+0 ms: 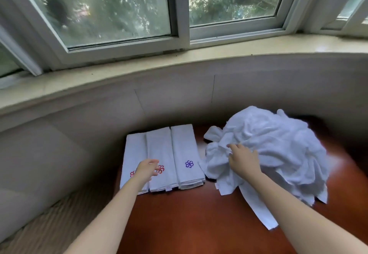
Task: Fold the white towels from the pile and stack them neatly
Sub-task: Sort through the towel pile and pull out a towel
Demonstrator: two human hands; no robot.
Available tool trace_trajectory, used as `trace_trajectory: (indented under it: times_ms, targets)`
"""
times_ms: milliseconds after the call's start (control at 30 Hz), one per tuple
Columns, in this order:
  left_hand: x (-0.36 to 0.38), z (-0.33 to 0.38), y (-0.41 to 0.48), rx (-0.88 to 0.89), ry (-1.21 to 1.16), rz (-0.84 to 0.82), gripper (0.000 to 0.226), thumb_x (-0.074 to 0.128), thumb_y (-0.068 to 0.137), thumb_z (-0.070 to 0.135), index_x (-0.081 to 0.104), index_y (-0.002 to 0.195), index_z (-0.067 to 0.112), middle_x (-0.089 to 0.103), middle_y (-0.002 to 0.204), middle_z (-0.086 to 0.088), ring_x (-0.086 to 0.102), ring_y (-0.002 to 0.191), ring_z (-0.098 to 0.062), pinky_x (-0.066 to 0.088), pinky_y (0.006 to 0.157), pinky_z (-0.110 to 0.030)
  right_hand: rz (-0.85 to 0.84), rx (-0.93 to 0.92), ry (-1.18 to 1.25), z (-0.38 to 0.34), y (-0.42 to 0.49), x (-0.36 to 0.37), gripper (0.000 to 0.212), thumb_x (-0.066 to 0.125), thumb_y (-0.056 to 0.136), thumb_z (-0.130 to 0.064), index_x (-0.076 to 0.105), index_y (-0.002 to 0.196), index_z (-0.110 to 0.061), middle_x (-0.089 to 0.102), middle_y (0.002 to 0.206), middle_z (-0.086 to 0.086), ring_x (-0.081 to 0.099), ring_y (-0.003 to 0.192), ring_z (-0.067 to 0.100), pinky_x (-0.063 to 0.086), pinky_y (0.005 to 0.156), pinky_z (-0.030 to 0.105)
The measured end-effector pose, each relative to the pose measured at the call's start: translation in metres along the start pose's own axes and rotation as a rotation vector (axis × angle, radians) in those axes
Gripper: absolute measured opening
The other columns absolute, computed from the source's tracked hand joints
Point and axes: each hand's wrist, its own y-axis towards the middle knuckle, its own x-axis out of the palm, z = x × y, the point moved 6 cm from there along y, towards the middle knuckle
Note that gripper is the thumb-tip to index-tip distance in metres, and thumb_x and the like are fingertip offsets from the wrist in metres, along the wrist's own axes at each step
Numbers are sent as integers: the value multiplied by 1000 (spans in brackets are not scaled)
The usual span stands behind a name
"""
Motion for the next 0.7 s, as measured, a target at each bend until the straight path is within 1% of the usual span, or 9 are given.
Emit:
trace_trajectory:
  times_ms: [67,133,267,333,433,500,567,600,700]
  targets:
    - [-12,25,-4,133,-20,72,23,39,99,13,58,113,13,61,101,-8,57,74,-14,39,63,-24,59,0,35,-8,-7,-18,38,39,94,-19,47,131,-22,57,124,2,56,104,25,38,91,38]
    - [-13,54,-10,238,-38,96,23,39,98,11,59,110,14,62,97,-7,57,72,-13,40,61,-24,95,12,87,-7,-14,-37,38,39,95,-17,47,132,-18,57,121,4,57,101,27,43,83,36]
    - [15,109,-27,414,-63,26,22,40,98,11,60,96,19,64,90,-4,57,66,-11,39,57,-22,140,96,230,16,-28,-62,39,39,96,-17,44,135,-19,52,126,6,54,105,28,46,80,38]
    - [35,129,-32,474,-55,-17,25,39,97,9,61,94,21,65,89,-3,58,66,-11,39,56,-22,150,137,268,36,-32,-69,40,39,96,-17,43,136,-21,50,129,4,55,104,26,47,79,37]
    - [69,147,-37,515,-41,-67,25,40,98,10,61,93,22,66,88,-2,59,66,-10,40,56,-18,158,183,278,67,-34,-71,40,38,97,-18,41,137,-22,48,130,3,56,102,23,45,72,35]
    - [95,153,-38,521,-38,-98,26,40,98,9,61,90,23,66,88,-2,58,67,-9,40,52,-13,163,214,266,86,-32,-68,40,39,97,-19,40,137,-22,49,129,3,57,96,22,41,66,32]
    - [127,154,-33,525,-18,-137,25,41,98,8,61,90,22,65,92,-3,58,70,-10,41,50,-9,168,249,250,106,-27,-63,42,40,97,-19,39,138,-21,50,127,4,58,94,23,38,64,30]
    - [146,154,-28,526,-6,-161,23,42,98,9,61,91,21,65,95,-4,59,73,-12,43,53,-10,168,263,237,117,-22,-59,43,40,97,-19,38,139,-21,51,127,4,57,95,23,39,64,31]
    - [206,147,-4,522,61,-219,16,46,98,15,60,99,22,62,102,-3,60,84,-19,49,70,-23,175,312,213,154,-6,-39,46,42,96,-19,35,141,-21,52,127,4,56,104,26,47,72,36]
